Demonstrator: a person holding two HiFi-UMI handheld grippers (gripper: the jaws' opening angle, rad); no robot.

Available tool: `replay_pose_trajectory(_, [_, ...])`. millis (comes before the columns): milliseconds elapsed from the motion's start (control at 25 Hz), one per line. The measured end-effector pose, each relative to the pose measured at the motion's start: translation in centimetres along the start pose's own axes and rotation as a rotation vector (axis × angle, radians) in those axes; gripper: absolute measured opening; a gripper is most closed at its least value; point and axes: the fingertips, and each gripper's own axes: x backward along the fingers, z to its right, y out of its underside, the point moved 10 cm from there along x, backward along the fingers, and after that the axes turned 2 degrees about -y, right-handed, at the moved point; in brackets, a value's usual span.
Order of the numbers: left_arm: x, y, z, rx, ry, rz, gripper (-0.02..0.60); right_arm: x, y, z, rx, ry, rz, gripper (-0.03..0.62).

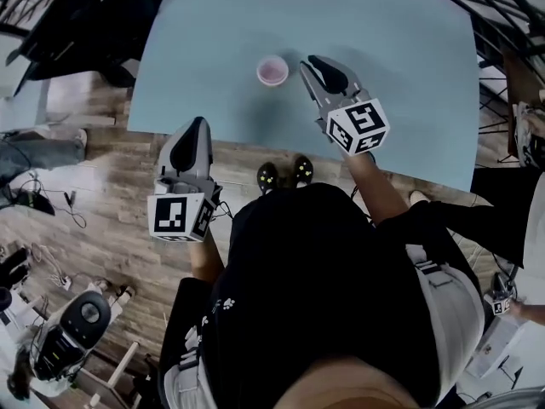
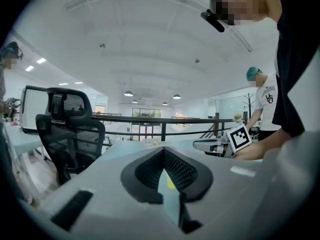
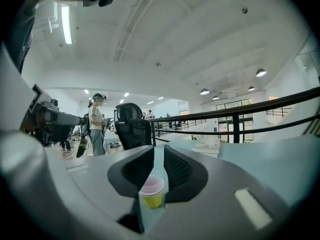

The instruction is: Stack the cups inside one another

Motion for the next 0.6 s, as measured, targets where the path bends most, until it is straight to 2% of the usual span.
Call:
replay_pose_trajectory(80, [-0.8,-0.2,0.5,-0.004,0.030,0.001,-0.012,1.3,-0.3,0.4,-0.007,0.012,0.028,0.017])
replay_pose_trajectory(120, [-1.3,-0.2,0.8,-0.006,0.046,0.002,-0.012,2.0,-0.4,0.7,-0.013,0.021,0.040,0.012])
replay_pose_trajectory(440, [-5.2,-0.7,2.7,-0.030,0.203,0.006,-0.012,6.5,-1.1,1.9,-0.014,0.128,0.066,0.012])
replay_pose_trajectory(600, [-6.3,-0.9,3.5,-0.040,0.245,0.003,-0.012,7.8,-1.2,2.1,-0.006,0.159,0.070,0.012])
